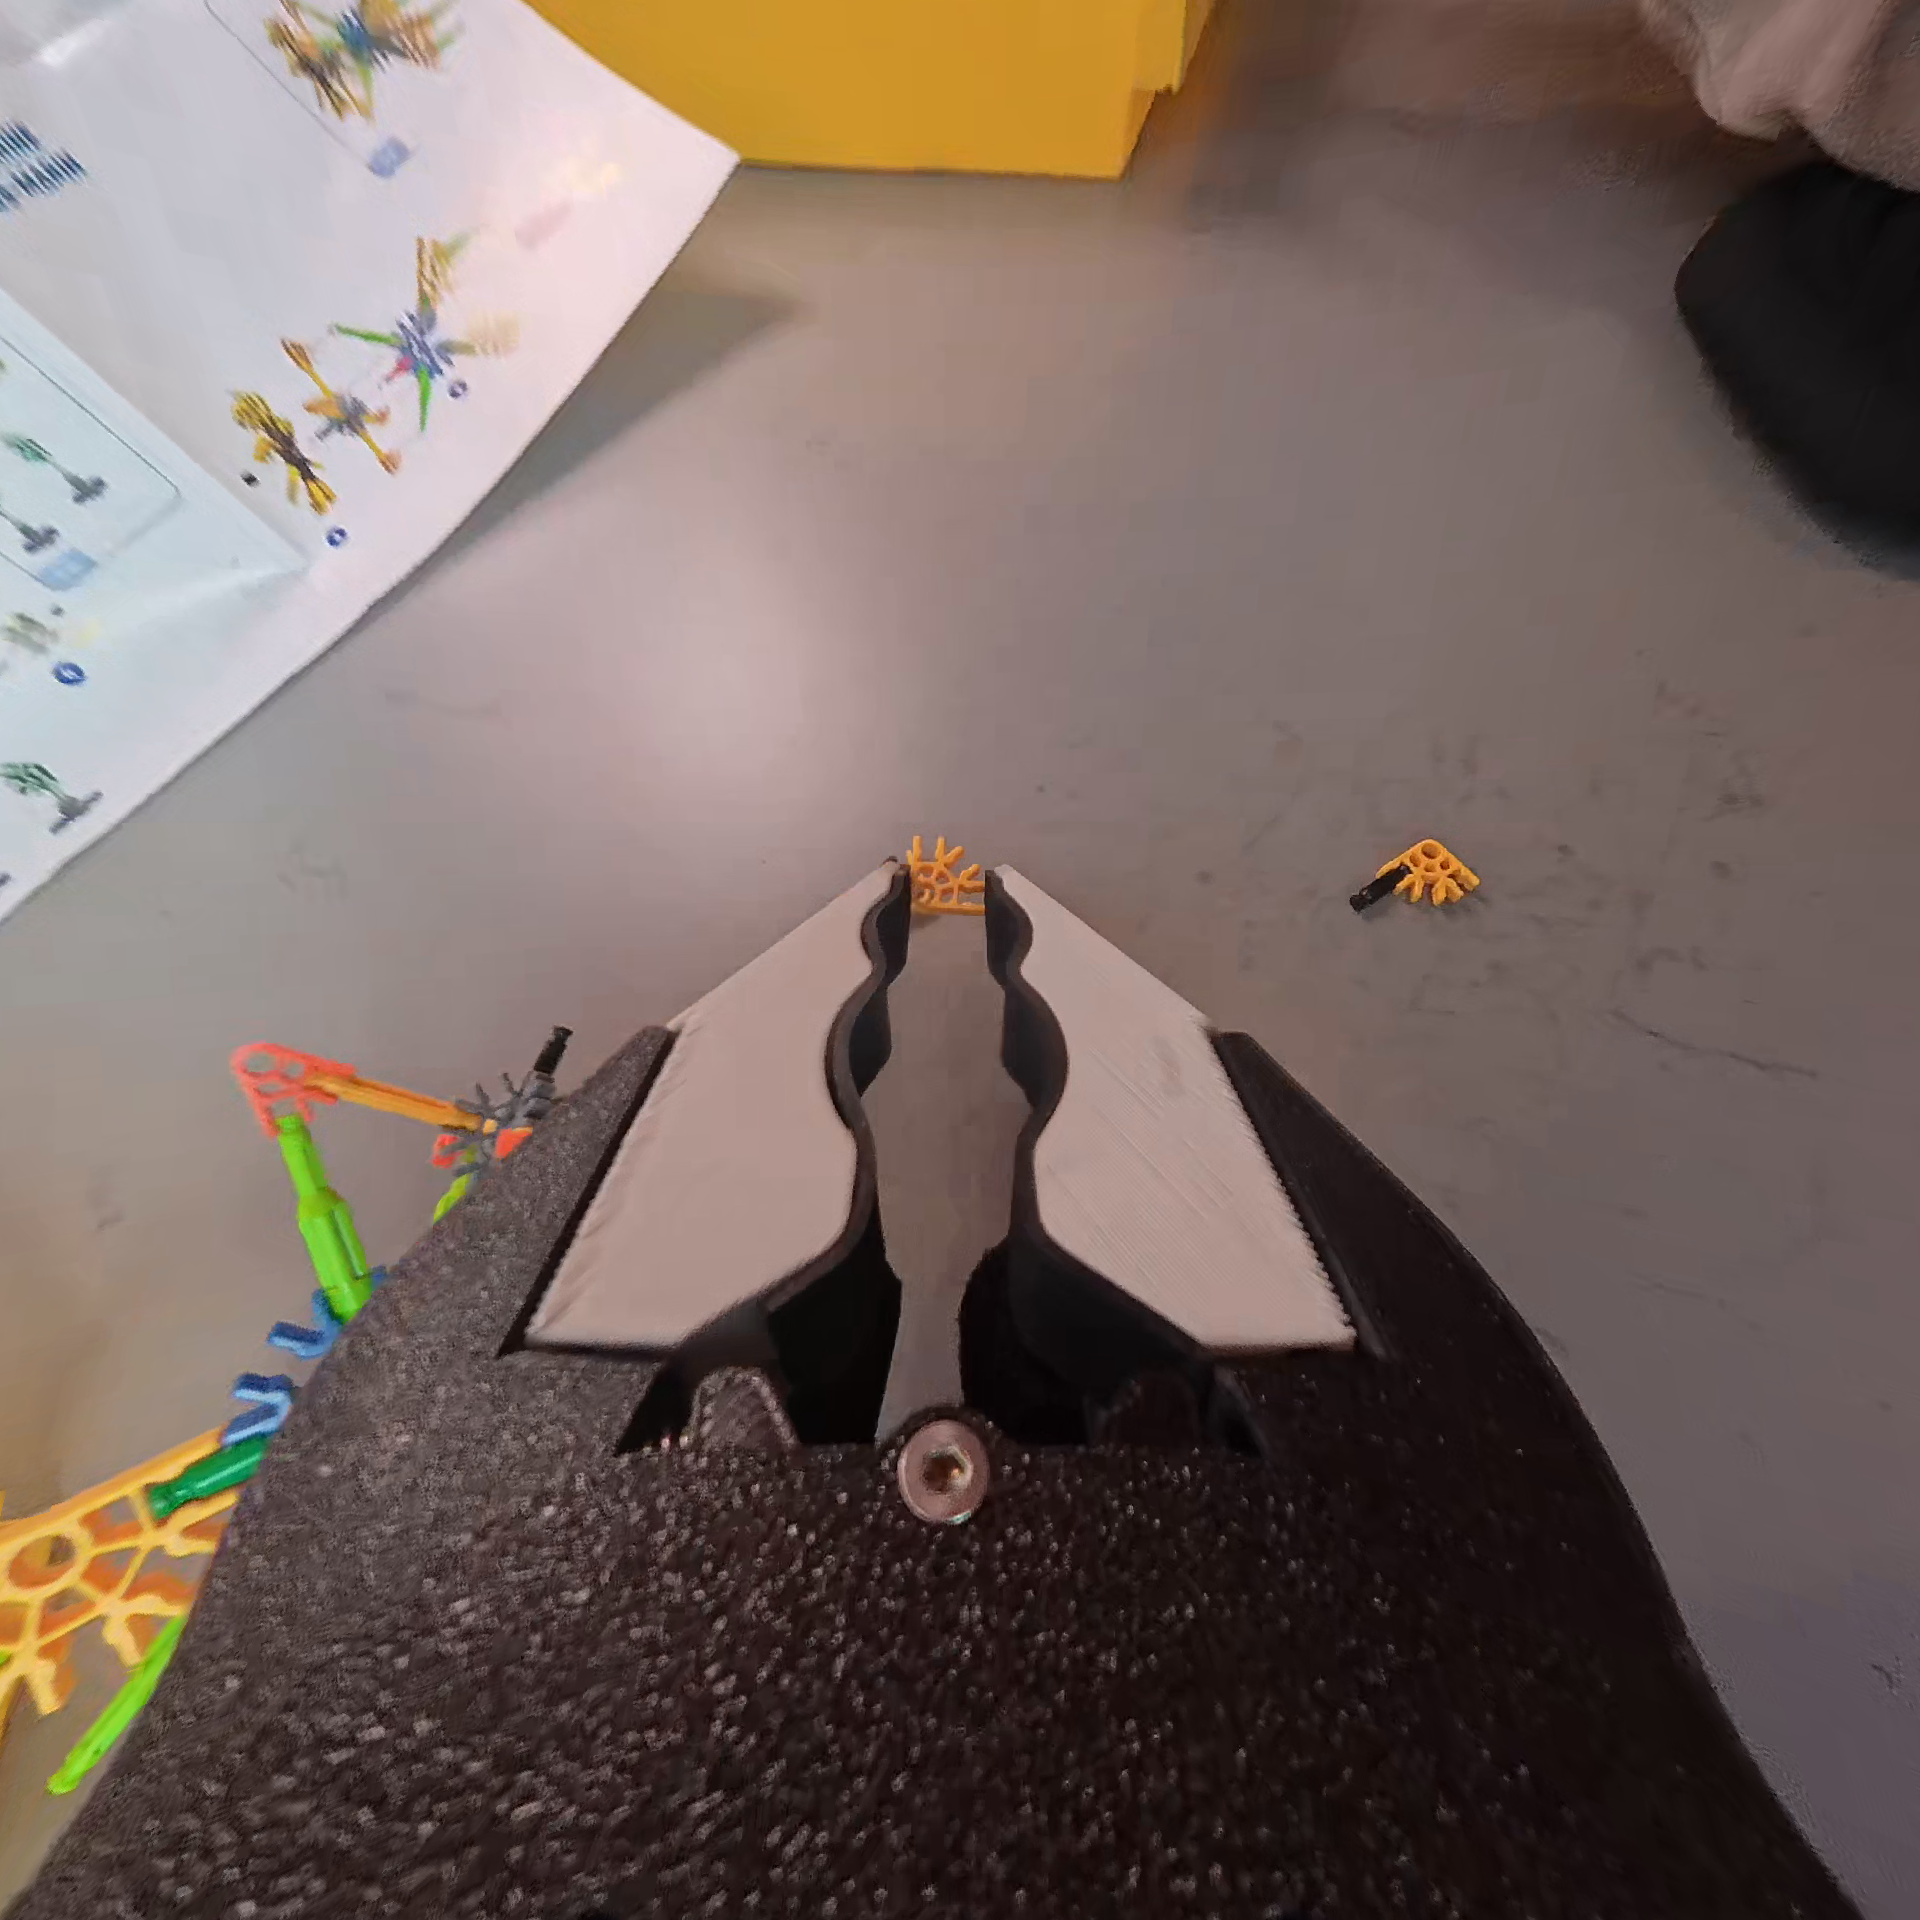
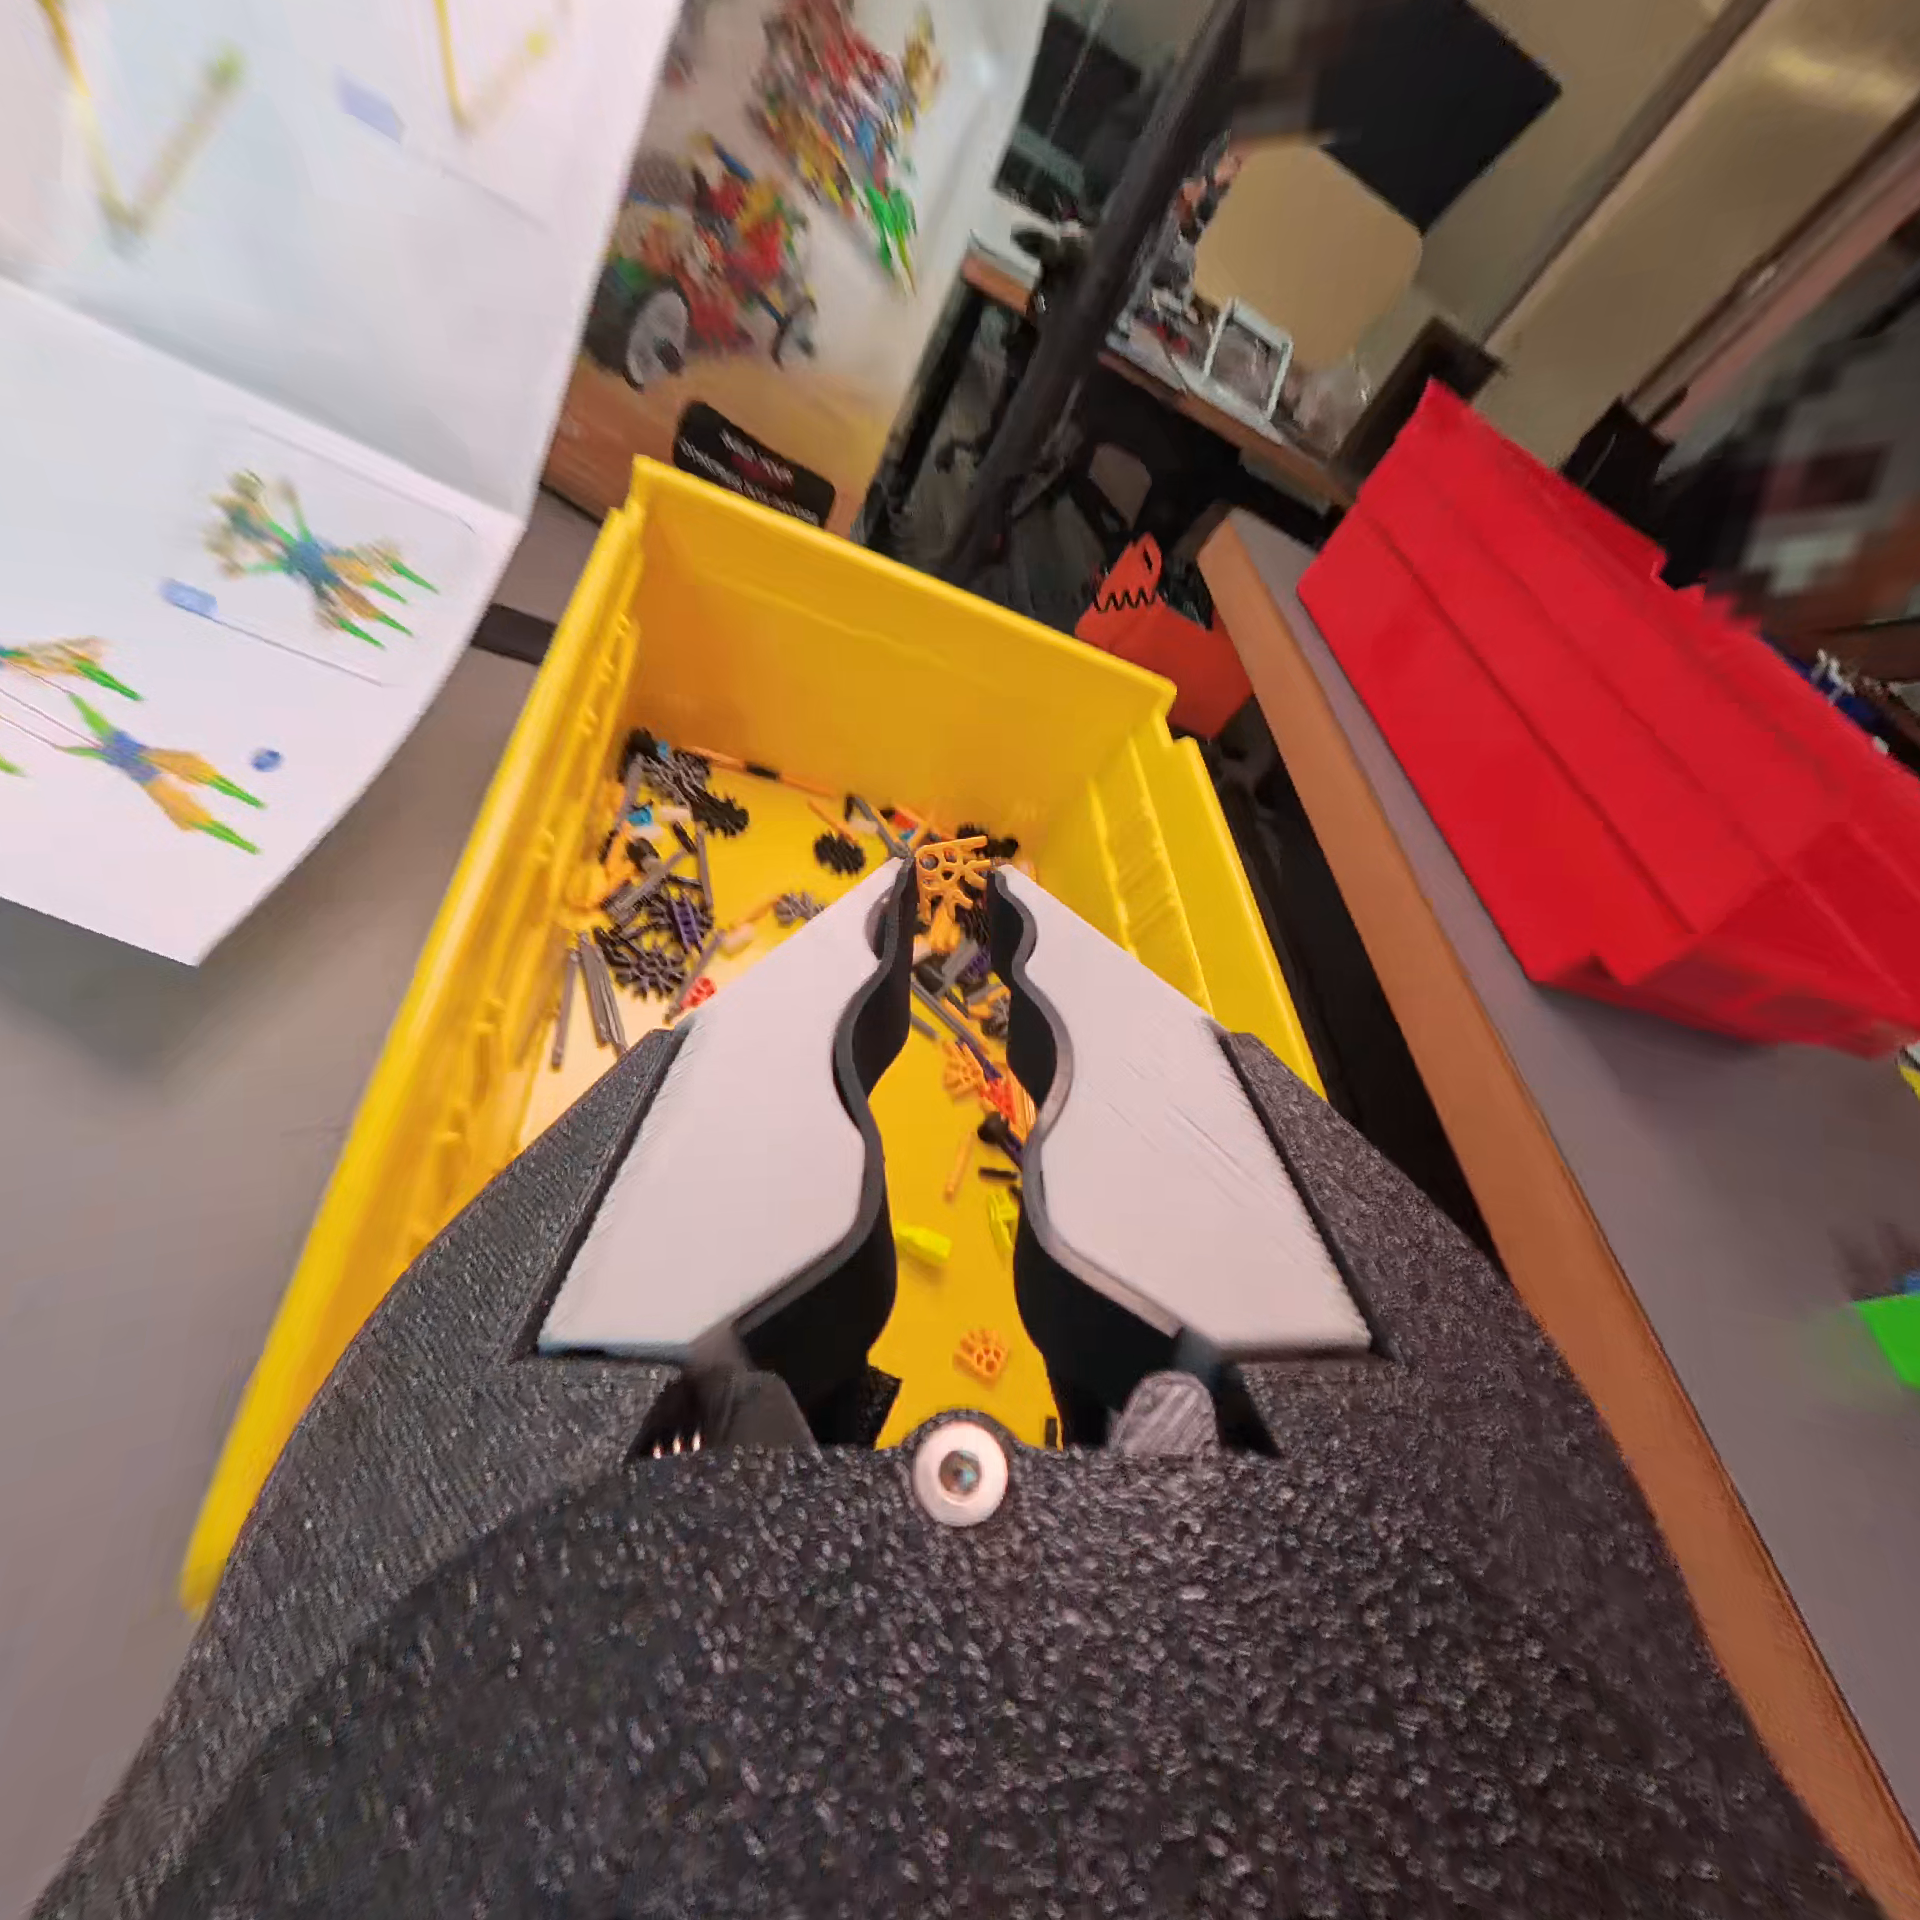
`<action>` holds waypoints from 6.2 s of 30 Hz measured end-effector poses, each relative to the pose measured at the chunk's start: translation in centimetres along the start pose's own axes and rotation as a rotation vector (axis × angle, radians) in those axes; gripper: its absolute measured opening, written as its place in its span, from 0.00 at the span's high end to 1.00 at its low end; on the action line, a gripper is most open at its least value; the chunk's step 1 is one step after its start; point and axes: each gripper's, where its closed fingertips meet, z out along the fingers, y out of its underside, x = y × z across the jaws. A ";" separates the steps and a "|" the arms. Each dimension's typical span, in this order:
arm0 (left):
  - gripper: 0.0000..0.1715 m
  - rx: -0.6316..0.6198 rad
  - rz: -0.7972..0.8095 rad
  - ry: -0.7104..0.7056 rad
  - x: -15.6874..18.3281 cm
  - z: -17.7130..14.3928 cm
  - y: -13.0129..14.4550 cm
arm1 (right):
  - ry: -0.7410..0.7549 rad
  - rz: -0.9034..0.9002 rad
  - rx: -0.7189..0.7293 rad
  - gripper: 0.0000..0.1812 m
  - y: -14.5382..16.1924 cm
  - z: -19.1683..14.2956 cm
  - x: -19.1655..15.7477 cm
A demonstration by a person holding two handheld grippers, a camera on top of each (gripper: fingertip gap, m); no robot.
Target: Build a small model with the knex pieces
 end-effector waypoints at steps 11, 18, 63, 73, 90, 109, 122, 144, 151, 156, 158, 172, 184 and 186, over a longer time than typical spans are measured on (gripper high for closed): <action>0.92 0.358 0.203 -0.269 -2.3 -5.4 -5.9 | -0.800 0.164 0.444 0.82 -12.5 -11.2 -15.0; 0.92 0.395 0.324 -0.329 -1.5 -6.4 -6.7 | -1.508 0.171 0.227 0.83 -11.0 -20.8 -32.7; 0.85 0.113 -0.120 -0.078 -3.3 -2.6 -0.3 | -0.951 -0.086 0.259 0.84 -9.0 -11.8 -23.8; 0.85 0.161 -0.200 -0.041 -3.9 -3.6 -0.7 | -1.255 -0.479 -0.081 0.90 1.4 -14.4 -38.0; 0.86 0.205 -0.480 0.203 -2.9 -3.7 -0.8 | -1.294 -0.554 0.141 0.86 -0.1 -15.9 -38.2; 0.85 0.274 -0.500 0.229 -3.3 -4.5 -1.6 | -1.276 -0.345 0.319 0.93 -4.7 -15.9 -37.7; 0.94 0.635 -0.566 0.344 -2.8 -8.5 -6.8 | -1.047 -0.161 0.740 0.93 -11.5 -20.3 -35.6; 0.98 0.593 -0.411 0.480 0.2 -8.8 -7.1 | -1.667 0.205 0.523 0.99 -10.1 -23.5 -34.6; 0.97 0.580 -0.372 0.508 0.6 -9.3 -7.1 | -1.747 0.212 0.468 1.00 -9.6 -24.1 -34.5; 0.99 0.572 -0.349 0.465 0.4 -9.1 -7.0 | -1.741 0.211 0.449 0.99 -9.5 -23.9 -34.6; 0.99 0.572 -0.337 0.440 0.3 -9.0 -7.0 | -1.727 0.219 0.443 0.99 -9.6 -23.7 -34.7; 0.99 0.587 -0.362 0.447 0.5 -9.0 -7.3 | -1.699 0.160 0.462 0.99 -9.4 -23.9 -35.3; 0.99 0.561 -0.401 0.474 0.2 -8.7 -6.7 | -1.705 0.172 0.435 0.99 -9.1 -23.3 -35.0; 0.98 0.560 -0.405 0.477 0.2 -8.6 -6.7 | -1.713 0.190 0.429 0.99 -9.2 -23.3 -35.0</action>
